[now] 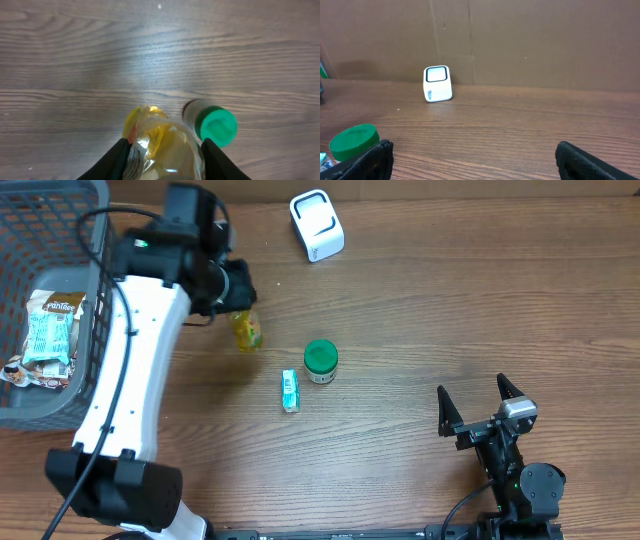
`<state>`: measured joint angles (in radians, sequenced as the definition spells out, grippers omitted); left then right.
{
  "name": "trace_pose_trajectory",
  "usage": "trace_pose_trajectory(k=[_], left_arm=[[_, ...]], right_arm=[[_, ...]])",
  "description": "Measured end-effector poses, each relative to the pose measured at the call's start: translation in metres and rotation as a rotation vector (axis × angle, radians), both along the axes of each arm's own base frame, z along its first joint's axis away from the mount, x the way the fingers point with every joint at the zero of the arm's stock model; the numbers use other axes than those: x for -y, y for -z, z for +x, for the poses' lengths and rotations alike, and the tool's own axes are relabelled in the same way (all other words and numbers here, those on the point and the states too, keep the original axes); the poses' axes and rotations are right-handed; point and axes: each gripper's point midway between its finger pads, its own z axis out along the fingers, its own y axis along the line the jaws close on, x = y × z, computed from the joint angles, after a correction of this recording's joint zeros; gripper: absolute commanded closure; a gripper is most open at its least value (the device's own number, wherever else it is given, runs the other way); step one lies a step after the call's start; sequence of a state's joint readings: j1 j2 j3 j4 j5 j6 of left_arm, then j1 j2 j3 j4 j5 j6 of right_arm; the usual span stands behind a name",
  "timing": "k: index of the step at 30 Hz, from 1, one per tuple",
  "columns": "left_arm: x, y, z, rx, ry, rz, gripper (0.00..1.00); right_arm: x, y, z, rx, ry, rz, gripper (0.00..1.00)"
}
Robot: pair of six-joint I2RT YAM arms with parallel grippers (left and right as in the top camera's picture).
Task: Scan the item barcode
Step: 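Lift the yellow bottle out of the basket toward the table center, then set the yellow bottle upright left of the jar and open the left gripper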
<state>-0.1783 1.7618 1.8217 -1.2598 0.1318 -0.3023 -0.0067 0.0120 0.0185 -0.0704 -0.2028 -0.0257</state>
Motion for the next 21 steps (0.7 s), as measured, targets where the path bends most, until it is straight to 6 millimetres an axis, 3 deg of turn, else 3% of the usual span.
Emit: trace_pose_trajectory(k=[8, 21], left_arm=[[0.017, 0.055, 0.018, 0.047, -0.031, 0.034, 0.67], [0.024, 0.095, 0.034, 0.13, -0.098, 0.026, 0.64]], right_arm=[[0.0, 0.0, 0.0, 0.0, 0.0, 0.0, 0.0], [0.0, 0.0, 0.0, 0.0, 0.0, 0.0, 0.0]])
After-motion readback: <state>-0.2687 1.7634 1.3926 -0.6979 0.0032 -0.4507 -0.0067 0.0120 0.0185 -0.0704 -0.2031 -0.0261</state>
